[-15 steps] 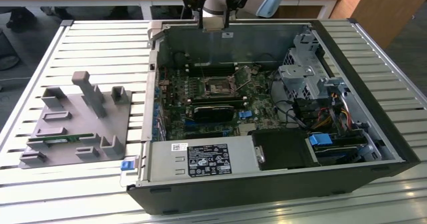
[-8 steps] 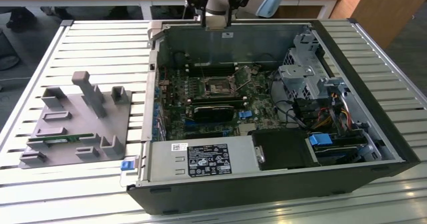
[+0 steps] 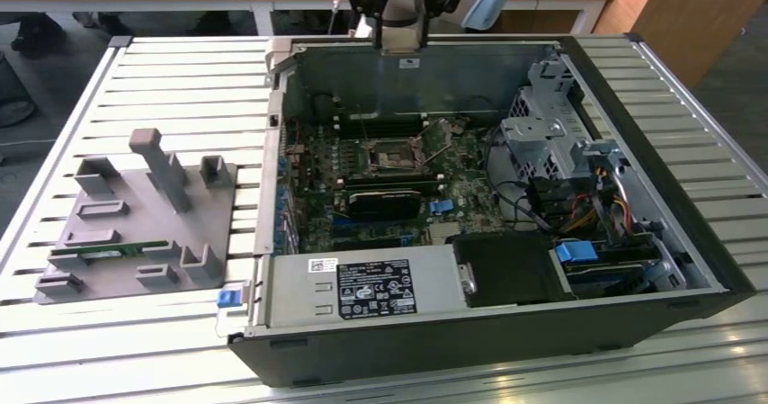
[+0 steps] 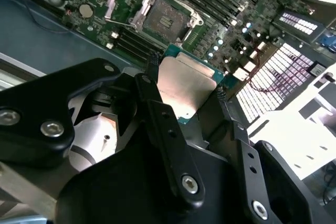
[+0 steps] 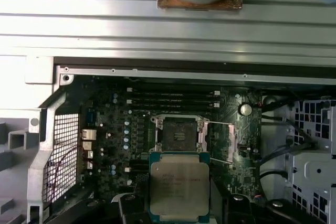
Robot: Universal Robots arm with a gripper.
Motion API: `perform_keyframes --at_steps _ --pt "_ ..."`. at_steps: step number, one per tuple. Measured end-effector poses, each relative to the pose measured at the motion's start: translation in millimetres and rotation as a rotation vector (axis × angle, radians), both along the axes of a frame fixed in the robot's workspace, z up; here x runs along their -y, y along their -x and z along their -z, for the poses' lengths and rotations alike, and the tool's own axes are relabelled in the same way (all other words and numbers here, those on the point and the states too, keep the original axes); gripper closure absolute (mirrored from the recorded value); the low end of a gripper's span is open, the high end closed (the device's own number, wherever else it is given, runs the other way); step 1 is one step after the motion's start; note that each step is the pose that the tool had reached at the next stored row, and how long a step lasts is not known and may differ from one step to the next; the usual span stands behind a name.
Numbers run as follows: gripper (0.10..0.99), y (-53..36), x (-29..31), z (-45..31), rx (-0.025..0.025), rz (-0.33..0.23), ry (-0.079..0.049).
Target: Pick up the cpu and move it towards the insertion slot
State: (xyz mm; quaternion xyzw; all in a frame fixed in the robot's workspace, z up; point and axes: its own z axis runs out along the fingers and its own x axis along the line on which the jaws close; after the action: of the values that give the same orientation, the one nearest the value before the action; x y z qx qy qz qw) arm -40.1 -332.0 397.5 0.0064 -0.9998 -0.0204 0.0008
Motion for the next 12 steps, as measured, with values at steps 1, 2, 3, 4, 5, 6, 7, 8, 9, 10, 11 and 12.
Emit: perform_keyframes --at_steps 1,2,3,4,5,6,7,8,9,10,11,12 --pt "0.541 -2.5 0.0 0.1 0.0001 0.0 0.0" --pt "0.541 -4.8 0.0 0.1 0.0 0.0 0.0" --pt "0.541 -6.1 0.1 0.2 0.0 0.0 0.0" --pt "0.541 -7.5 0.0 0.3 0.0001 0.0 0.0" --pt "0.541 -8.0 0.0 0.3 0.0001 0.0 0.0" --pt "0.541 -8.1 0.0 0.3 0.0001 0.0 0.0" --pt "0.541 -8.1 0.0 0.3 0.0001 0.0 0.0" --pt "0.541 -8.1 0.0 0.3 0.0 0.0 0.0" --pt "0.541 -8.1 0.0 0.3 0.0 0.0 0.0" --pt "0.541 -8.1 0.0 0.3 0.0 0.0 0.0" --pt "0.541 -8.1 0.0 0.3 0.0001 0.0 0.0" --pt "0.541 -8.1 0.0 0.3 0.0 0.0 0.0"
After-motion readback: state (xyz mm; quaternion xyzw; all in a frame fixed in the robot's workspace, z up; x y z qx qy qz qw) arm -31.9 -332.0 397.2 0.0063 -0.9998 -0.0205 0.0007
